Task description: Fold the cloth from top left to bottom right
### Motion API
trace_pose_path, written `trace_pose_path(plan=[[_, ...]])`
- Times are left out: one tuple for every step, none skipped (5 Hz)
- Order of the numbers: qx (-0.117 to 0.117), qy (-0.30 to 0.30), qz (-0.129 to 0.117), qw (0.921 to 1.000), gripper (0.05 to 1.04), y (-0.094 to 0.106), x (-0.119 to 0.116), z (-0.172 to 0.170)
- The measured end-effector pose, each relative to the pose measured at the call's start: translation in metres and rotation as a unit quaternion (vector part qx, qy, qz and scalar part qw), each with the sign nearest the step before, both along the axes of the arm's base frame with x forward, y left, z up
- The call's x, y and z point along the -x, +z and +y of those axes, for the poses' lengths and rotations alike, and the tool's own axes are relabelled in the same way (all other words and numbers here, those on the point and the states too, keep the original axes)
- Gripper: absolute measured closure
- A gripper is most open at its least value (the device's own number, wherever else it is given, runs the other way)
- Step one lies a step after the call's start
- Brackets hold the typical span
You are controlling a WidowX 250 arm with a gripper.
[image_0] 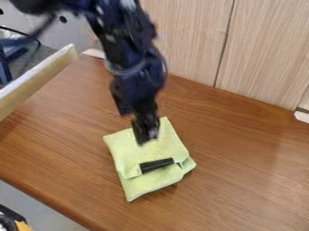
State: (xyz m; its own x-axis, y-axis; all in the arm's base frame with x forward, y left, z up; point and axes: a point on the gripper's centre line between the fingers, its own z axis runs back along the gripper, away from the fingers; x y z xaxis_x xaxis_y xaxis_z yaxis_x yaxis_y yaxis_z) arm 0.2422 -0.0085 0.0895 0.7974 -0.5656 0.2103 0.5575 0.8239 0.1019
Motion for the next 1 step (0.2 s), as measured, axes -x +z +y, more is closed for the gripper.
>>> trace_pose_path(plan=[[0.01, 0.02, 0.001, 0.9998, 0.084, 0.0086, 0.0041, 0.0109]])
